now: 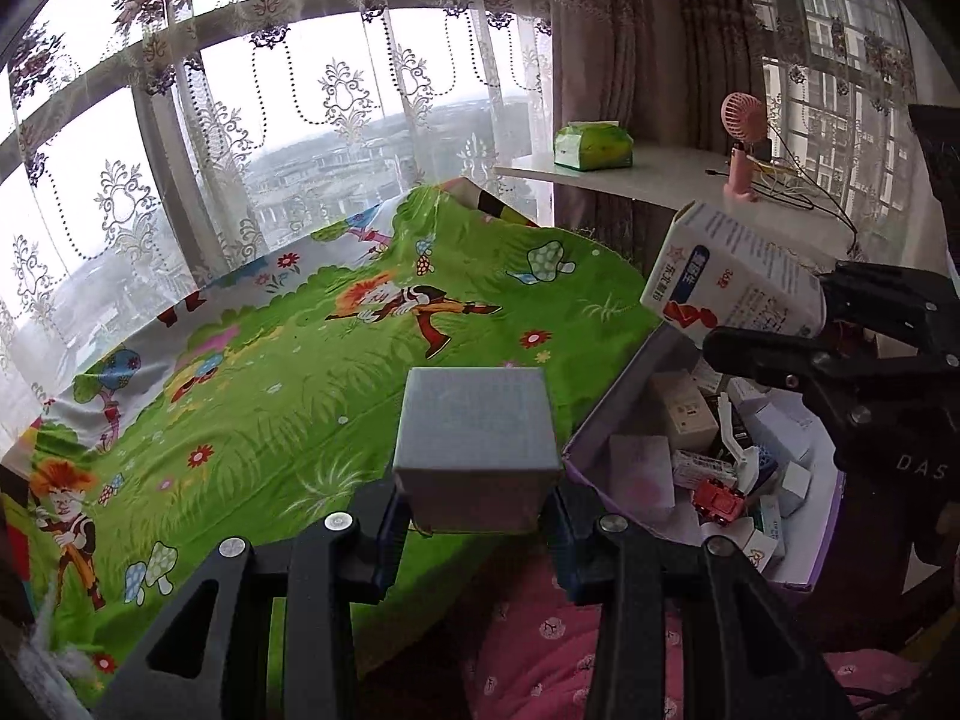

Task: Organize rigid objects
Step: 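Carry both held boxes to the storage box and lower them inside, then open both tools and hold them above the filled storage box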

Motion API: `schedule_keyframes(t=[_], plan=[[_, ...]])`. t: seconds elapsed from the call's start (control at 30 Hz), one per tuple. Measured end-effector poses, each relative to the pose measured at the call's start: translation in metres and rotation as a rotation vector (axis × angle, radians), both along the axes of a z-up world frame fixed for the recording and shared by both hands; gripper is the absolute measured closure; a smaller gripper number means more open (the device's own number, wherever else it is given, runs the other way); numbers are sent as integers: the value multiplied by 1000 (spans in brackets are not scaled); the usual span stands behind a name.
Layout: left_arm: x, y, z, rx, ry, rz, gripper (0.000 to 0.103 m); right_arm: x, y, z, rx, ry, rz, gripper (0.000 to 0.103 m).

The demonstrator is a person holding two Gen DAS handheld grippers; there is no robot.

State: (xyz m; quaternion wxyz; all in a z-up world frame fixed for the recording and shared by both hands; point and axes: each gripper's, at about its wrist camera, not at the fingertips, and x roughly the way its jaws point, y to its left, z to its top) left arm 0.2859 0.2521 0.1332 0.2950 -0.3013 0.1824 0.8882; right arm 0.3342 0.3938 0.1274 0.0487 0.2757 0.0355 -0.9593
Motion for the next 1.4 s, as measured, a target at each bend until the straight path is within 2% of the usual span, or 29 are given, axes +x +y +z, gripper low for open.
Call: schedule_keyframes(t=[0.13, 0.3, 0.67, 0.83, 0.97, 1.0, 1.03, 1.07, 1.13, 1.17, 1.2, 1.23, 1.3, 1.4], plan=[[8, 34, 1, -18, 0, -49, 62, 14, 23, 2, -2, 2, -60, 60], [12, 72, 0, -6, -48, -93, 62, 32, 53, 5, 3, 7, -150, 60], [17, 141, -24, 13, -129, -140, 62, 48, 105, 3, 44, -45, -322, 60], [20, 163, -48, 23, -174, -156, 62, 46, 128, -14, 70, -118, -404, 60], [28, 169, -69, 6, -202, -193, 61, 42, 147, -37, 28, -184, -446, 60], [28, 169, -72, -1, -217, -199, 60, 40, 149, -42, 19, -199, -449, 60], [28, 168, -75, -12, -227, -194, 52, 38, 150, -46, 12, -211, -451, 60], [27, 168, -76, -24, -229, -183, 39, 37, 150, -50, 7, -223, -454, 58], [26, 164, -72, -21, -205, -164, 26, 37, 149, -55, 12, -240, -461, 40], [27, 162, -68, -21, -175, -148, 19, 37, 149, -57, 22, -236, -469, 26], [27, 160, -65, -28, -145, -133, 16, 37, 148, -58, 32, -231, -473, 18], [27, 160, -62, -39, -125, -130, 11, 38, 146, -58, 39, -229, -473, 17], [27, 159, -59, -51, -110, -138, 10, 38, 143, -60, 54, -234, -472, 14], [25, 159, -62, -86, -142, -128, 10, 41, 142, -65, 77, -249, -481, 11]])
